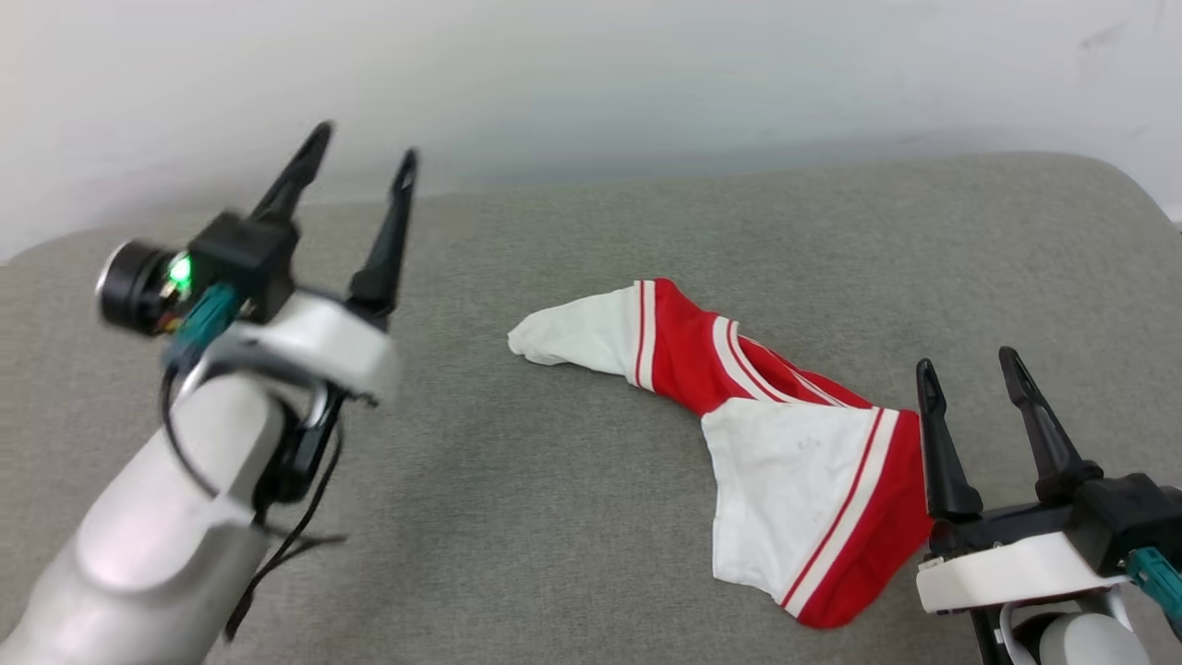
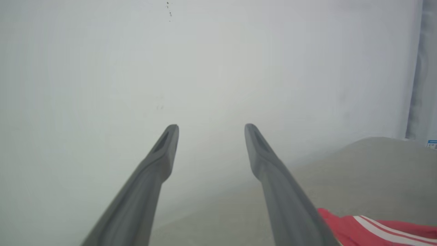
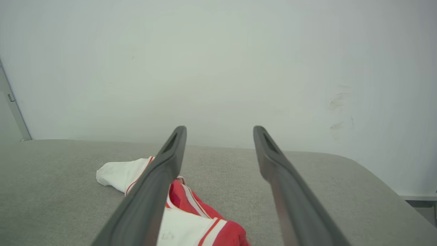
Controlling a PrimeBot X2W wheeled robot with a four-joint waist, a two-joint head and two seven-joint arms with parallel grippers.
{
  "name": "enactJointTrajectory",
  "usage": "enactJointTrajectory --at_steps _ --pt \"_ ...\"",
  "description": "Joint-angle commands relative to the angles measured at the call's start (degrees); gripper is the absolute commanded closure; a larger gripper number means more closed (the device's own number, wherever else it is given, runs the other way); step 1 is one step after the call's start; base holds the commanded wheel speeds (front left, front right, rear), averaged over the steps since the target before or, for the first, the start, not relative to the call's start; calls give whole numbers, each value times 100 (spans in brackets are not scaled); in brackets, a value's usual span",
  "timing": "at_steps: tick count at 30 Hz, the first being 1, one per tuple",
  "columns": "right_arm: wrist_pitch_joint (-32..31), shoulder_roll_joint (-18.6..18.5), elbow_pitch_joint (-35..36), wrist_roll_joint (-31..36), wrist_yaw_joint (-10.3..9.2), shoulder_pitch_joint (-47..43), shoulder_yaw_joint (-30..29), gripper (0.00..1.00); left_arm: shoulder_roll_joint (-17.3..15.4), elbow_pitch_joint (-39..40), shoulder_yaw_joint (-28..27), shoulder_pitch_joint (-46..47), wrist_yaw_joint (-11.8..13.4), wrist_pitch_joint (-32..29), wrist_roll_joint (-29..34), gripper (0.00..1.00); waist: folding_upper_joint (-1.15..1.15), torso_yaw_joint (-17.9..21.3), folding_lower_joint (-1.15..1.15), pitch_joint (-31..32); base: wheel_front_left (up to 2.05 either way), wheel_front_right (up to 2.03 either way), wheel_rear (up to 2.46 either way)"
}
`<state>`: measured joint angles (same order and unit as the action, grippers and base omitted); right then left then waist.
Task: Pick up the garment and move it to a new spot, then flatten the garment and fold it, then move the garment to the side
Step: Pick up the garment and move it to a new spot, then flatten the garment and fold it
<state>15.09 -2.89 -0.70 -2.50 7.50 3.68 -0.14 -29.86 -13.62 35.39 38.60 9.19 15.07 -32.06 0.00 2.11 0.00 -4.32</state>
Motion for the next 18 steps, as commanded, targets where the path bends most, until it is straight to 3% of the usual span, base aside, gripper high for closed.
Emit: enactJointTrajectory --at_steps 1,8,18 --pt "12 3 5 32 -2 -79 0 0 -26 109 -75 -264 40 11 71 0 0 -109 0 70 0 0 0" --pt "12 3 35 31 -2 -191 -43 0 -203 1302 -1071 -2077 184 13 642 0 0 -303 0 114 0 0 0" --pt "12 3 15 -39 -3 -278 -45 0 649 2187 -1999 -3630 -13 14 1350 0 0 -407 0 128 0 0 0"
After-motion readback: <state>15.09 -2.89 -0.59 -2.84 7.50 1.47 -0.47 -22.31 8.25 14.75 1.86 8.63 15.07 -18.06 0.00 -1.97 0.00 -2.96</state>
